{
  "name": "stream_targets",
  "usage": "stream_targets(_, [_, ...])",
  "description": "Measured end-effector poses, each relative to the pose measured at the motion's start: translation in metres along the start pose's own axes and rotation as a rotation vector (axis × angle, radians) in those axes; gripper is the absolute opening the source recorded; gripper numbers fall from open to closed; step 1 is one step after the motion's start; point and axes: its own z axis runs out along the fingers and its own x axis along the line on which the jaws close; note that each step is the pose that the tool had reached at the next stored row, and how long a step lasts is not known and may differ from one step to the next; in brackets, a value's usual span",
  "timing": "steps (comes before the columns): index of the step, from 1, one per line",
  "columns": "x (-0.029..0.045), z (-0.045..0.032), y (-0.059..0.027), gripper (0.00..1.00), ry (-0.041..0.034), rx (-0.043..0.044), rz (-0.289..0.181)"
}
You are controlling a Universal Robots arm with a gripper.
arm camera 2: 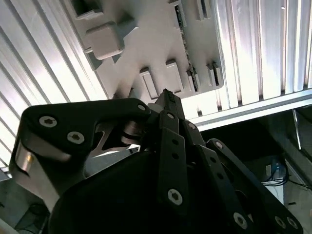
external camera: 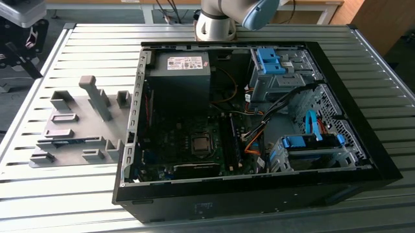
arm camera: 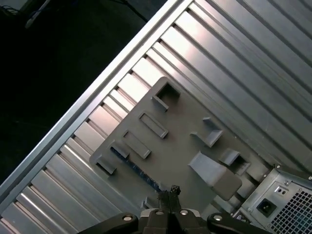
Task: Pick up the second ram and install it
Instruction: 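Pick up the second ram and move it above second insertion slot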
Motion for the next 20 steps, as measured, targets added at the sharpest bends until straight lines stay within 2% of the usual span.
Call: stream_targets(20, [0.0001,0.0085,-0.0001,0.11,0.0088,-0.0022,-0.342])
